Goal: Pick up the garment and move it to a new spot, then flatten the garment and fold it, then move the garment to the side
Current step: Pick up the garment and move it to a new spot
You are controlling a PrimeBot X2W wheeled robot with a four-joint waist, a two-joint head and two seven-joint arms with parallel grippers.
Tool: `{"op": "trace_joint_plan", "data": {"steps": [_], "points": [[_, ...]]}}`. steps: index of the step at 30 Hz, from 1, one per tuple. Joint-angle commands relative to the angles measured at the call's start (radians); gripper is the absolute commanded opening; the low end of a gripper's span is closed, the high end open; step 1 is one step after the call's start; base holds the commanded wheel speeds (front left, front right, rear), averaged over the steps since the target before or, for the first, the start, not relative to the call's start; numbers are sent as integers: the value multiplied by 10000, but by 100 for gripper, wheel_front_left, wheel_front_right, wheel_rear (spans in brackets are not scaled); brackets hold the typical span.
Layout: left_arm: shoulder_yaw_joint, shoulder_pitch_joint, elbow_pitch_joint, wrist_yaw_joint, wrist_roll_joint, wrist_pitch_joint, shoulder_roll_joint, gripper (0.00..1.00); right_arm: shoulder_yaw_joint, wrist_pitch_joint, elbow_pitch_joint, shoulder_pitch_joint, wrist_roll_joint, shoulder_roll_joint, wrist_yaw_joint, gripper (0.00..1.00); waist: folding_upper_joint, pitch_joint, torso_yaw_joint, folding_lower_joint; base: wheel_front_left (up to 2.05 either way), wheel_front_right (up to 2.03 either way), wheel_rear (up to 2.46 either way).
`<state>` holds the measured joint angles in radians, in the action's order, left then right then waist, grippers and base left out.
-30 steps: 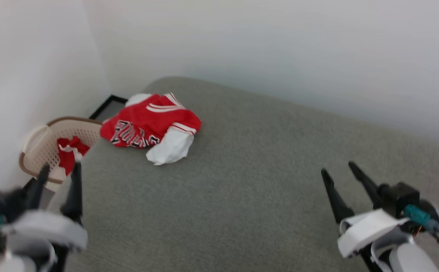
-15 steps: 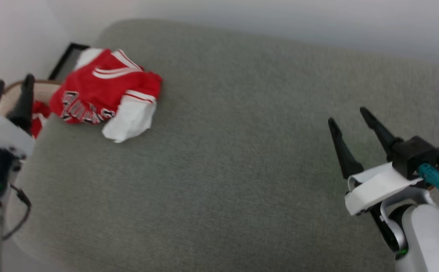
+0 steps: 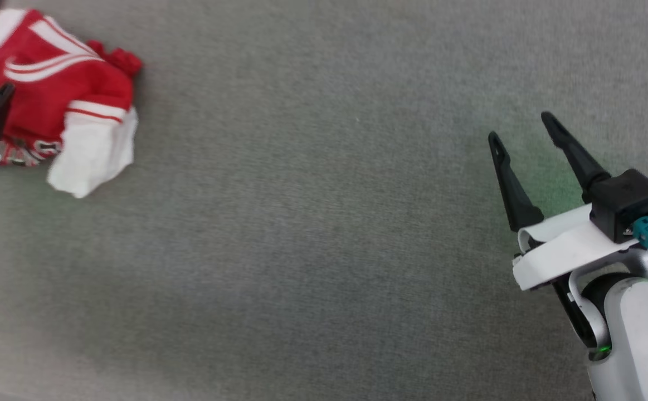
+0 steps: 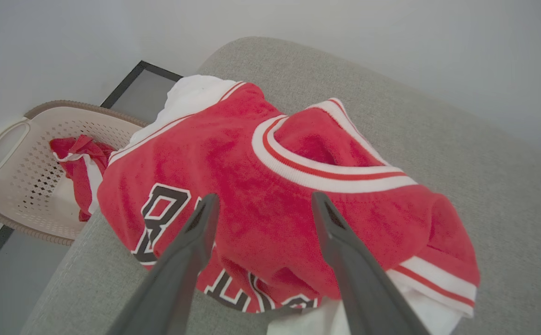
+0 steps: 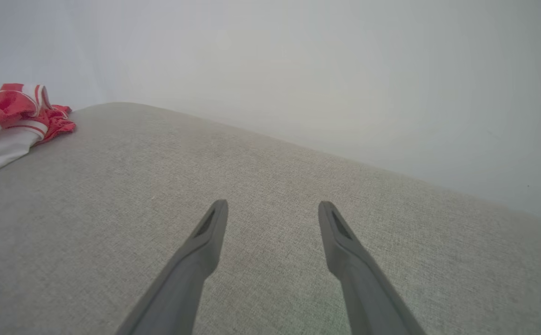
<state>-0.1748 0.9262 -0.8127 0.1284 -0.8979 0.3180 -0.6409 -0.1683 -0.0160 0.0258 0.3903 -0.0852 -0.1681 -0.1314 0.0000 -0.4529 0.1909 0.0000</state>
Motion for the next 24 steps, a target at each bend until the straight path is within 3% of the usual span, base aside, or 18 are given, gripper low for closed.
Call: {"op": "trace_joint_plan", "data": {"steps": [1,15,16,17,18,24], "points": [[-289,463,-607,21,-130,275,-55,100,32,-92,188,189,92,35,14,100,0,-985,-668,0,0,0,0],[-2039,1562,-2783,24,-372,1217,391,100,51,-429,746,373,241,152,14,100,0,-1640,-935,0,0,0,0],[-2115,1567,-2878,24,-461,1300,449,72,61,-424,757,362,221,165,14,100,0,-1631,-933,0,0,0,0],[-2167,1588,-2953,24,-520,1262,490,18,72,-438,762,354,209,179,14,100,0,-1613,-930,0,0,0,0],[-2166,1604,-3060,24,-623,1214,530,0,95,-442,754,345,199,185,14,100,0,-1579,-919,0,0,0,0],[-2446,1906,-3254,24,-600,561,181,0,139,-320,564,129,97,228,14,100,0,-1122,-807,0,0,0,0]]}}
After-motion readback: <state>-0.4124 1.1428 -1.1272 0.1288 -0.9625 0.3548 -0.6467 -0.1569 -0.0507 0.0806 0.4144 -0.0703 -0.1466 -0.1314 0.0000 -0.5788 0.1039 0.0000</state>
